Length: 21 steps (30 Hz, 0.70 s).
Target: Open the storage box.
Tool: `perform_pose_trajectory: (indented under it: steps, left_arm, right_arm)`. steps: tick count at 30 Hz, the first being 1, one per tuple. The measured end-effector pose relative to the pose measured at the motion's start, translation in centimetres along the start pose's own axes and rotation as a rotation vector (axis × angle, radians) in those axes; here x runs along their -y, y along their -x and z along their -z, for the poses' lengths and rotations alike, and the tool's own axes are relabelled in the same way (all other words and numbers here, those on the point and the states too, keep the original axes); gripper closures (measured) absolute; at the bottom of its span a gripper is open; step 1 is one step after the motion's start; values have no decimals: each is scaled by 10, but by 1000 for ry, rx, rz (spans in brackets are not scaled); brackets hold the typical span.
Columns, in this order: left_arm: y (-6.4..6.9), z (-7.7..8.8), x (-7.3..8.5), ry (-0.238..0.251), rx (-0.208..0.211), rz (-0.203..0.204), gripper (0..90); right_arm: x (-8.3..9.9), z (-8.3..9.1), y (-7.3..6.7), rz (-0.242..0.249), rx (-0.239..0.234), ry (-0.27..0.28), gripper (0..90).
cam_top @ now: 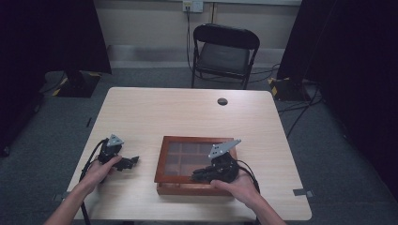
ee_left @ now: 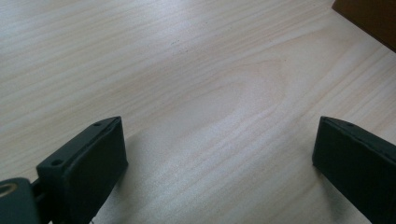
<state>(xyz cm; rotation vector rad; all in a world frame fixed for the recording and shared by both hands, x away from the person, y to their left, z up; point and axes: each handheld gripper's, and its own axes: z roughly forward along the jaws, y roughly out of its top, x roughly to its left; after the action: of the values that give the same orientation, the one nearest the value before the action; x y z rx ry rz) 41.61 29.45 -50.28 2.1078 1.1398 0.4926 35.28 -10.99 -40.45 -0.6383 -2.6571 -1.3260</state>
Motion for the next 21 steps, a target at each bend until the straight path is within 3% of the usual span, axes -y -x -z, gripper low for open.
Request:
perform_pose_trajectory:
  steps: [10, 21]
  left_arm:
    - [0, 0, 0, -1, 0, 1, 22]
    - [0, 0, 0, -1, 0, 2, 22]
  right_arm:
    - [-10, 9, 1, -17, -10, 35, 818]
    - [-15, 12, 2, -31, -10, 33, 817]
